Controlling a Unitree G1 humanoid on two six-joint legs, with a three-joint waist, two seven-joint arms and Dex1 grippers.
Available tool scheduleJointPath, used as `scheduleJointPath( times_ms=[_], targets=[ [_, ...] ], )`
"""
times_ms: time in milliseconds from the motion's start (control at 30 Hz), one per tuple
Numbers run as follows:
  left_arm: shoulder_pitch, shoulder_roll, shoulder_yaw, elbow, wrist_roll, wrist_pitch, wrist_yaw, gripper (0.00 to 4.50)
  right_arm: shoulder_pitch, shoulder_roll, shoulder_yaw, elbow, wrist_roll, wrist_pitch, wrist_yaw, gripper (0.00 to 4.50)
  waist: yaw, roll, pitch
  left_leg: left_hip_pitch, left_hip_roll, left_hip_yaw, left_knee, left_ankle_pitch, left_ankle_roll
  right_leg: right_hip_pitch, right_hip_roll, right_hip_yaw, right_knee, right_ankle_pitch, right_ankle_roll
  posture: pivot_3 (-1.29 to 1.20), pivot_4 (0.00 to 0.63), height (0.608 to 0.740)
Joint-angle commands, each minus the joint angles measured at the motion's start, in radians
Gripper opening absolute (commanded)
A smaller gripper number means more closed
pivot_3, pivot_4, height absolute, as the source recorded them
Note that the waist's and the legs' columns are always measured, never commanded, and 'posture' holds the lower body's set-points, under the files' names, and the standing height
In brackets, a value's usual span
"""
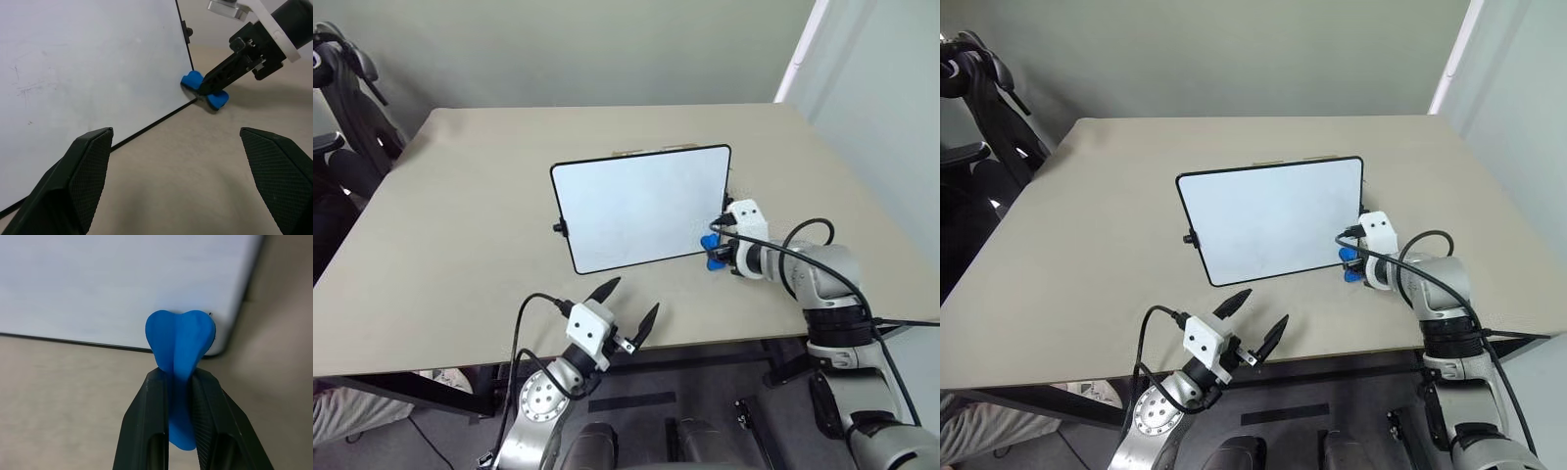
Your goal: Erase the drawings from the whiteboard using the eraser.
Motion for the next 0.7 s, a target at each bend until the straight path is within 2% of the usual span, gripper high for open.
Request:
scheduleJointPath(
  times_ms=[33,233,433,700],
  targets=[
    [-0.005,-0.005,-0.003,-0.016,-0.002,-0.010,-0.002,4.50,0.007,-0.011,0.000,-0.093,0.022,0.001,0.015,0.52,0.001,0.000,0.000,0.000,0.000,0.000,0.000,0.000,0.000,0.000,0.000,0.000,0.000,0.000,0.000,0.00,0.150,0.730],
    [-0.007,-0.005,0.001,-0.010,-0.002,-0.014,0.000,4.50,0.050,-0.070,-0.030,-0.251,0.071,0.058,0.049,0.52,0.007,0.000,0.000,0.000,0.000,0.000,0.001,0.000,0.000,0.000,0.000,0.000,-0.001,-0.001,-0.002,0.00,0.150,0.730],
    [-0.010,-0.008,-0.005,-0.007,0.001,-0.013,0.000,4.50,0.112,-0.219,-0.144,-0.348,0.104,0.163,0.070,0.52,0.017,-0.001,-0.001,0.000,-0.001,0.000,0.002,0.000,0.000,0.003,-0.001,0.000,-0.001,-0.005,0.000,0.00,0.150,0.730],
    [-0.019,-0.014,-0.016,0.005,0.004,-0.011,-0.002,4.50,0.126,-0.279,-0.253,-0.258,0.115,0.254,0.059,0.52,0.012,-0.001,-0.001,0.001,-0.001,0.001,0.002,0.000,0.000,0.007,0.000,0.001,0.000,-0.008,0.006,0.00,0.150,0.730]
  ],
)
